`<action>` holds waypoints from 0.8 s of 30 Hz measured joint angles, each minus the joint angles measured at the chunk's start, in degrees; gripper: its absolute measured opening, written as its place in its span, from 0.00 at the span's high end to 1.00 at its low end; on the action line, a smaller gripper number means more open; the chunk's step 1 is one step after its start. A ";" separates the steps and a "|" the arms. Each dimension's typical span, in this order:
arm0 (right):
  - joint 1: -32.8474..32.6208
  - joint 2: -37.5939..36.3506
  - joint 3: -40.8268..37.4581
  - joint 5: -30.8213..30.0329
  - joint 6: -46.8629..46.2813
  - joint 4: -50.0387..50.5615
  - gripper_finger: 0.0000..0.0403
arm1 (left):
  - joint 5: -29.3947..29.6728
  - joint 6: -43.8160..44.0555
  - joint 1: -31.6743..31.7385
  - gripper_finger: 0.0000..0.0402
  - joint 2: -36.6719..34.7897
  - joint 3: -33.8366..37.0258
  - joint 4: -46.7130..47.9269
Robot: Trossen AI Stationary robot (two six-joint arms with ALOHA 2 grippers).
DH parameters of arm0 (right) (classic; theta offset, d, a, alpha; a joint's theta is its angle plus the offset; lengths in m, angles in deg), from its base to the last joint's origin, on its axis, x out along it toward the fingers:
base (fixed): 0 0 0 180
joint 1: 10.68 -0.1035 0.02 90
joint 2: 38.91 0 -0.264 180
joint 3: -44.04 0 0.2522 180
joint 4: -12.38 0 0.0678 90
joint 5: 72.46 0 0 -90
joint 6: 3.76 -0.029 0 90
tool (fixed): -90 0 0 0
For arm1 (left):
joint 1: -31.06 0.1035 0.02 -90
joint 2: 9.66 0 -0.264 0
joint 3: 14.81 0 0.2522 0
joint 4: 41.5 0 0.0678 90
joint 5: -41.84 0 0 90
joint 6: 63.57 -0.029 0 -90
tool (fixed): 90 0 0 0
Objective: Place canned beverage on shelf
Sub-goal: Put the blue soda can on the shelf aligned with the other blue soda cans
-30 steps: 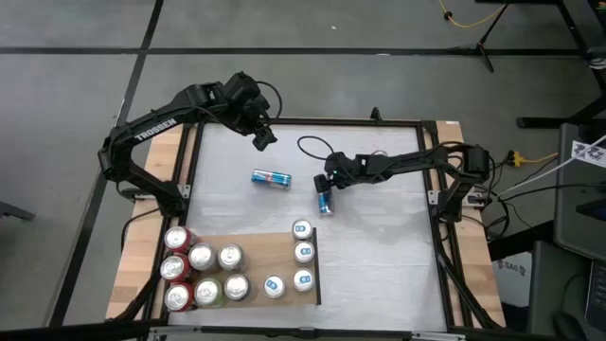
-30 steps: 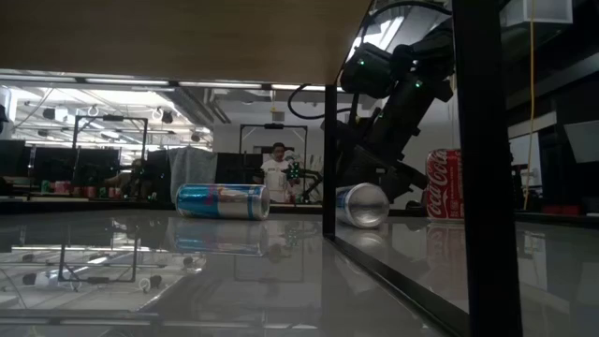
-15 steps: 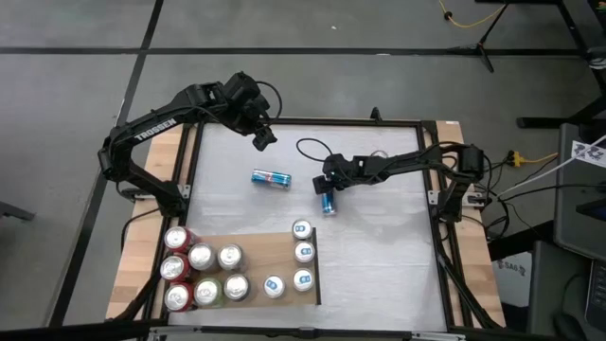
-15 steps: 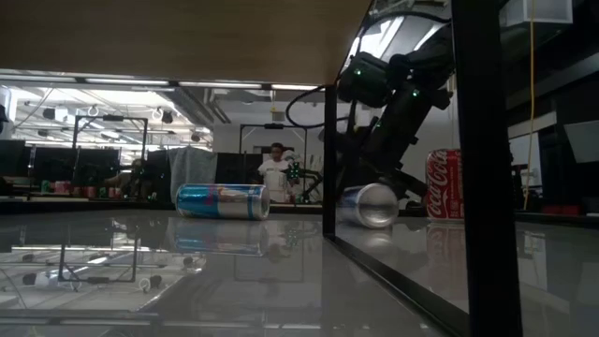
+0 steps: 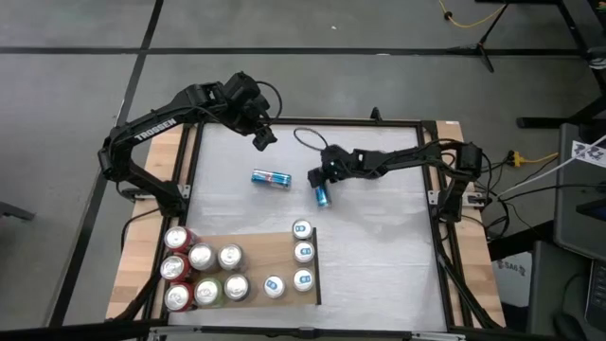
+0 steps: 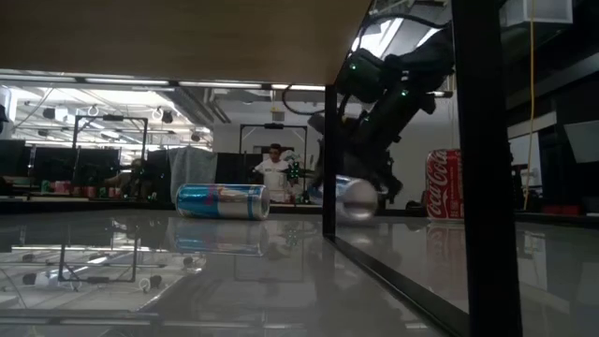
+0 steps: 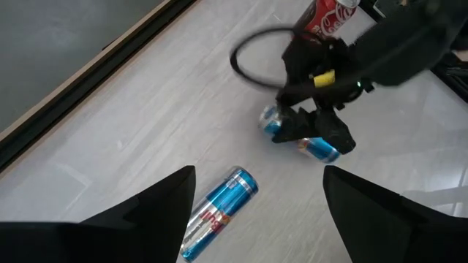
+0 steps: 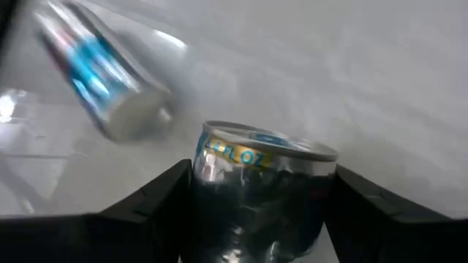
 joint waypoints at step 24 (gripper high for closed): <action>9.79 -0.20 19.62 17.07 41.17 -8.26 0.41 | -0.28 -15.70 0.24 0.27 -0.28 0.00 -2.53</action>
